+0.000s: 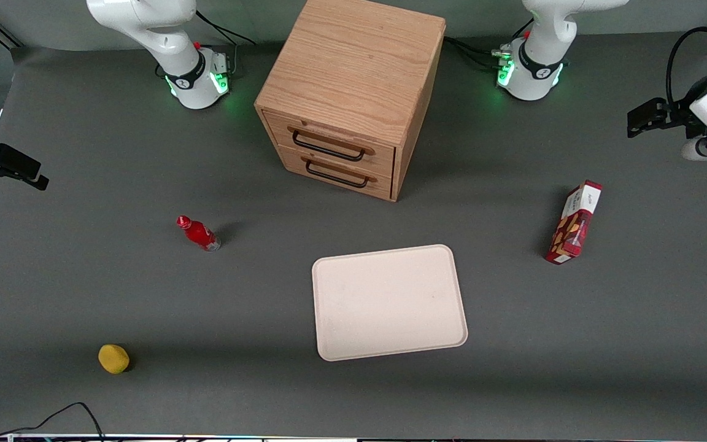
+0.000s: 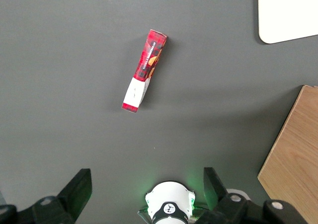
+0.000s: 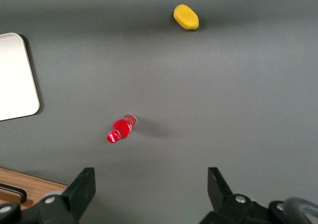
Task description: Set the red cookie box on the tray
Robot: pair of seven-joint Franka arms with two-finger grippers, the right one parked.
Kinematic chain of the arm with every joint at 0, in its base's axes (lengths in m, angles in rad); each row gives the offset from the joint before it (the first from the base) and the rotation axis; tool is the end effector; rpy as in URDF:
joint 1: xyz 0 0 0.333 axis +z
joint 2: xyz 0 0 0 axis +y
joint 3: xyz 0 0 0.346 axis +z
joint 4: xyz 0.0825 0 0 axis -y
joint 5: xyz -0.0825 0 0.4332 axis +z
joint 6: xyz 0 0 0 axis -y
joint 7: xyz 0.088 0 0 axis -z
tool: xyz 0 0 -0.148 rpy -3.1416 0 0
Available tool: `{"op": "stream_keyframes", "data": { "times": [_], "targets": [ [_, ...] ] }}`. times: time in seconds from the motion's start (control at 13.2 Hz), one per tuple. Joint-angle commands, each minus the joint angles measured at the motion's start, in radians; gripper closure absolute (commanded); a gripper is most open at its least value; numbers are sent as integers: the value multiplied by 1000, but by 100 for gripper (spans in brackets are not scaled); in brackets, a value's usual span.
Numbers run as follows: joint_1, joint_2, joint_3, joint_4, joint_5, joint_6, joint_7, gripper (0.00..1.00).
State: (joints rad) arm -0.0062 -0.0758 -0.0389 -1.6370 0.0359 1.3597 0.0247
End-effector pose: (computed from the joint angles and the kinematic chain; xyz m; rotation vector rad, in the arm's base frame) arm 0.5447 -0.0195 0.6084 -3.0836 0.1009 0.3114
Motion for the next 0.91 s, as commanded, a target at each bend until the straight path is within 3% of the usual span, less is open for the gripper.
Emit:
{"op": "stream_keyframes", "data": {
  "times": [0.0,0.23,0.38,0.83],
  "targets": [
    [-37,-1,28,28,7,-33,-13,0],
    [-37,16,33,28,13,-27,-16,0],
    [-28,33,34,-47,18,43,6,0],
    [-28,83,96,-541,21,650,312,0]
  ]
}}
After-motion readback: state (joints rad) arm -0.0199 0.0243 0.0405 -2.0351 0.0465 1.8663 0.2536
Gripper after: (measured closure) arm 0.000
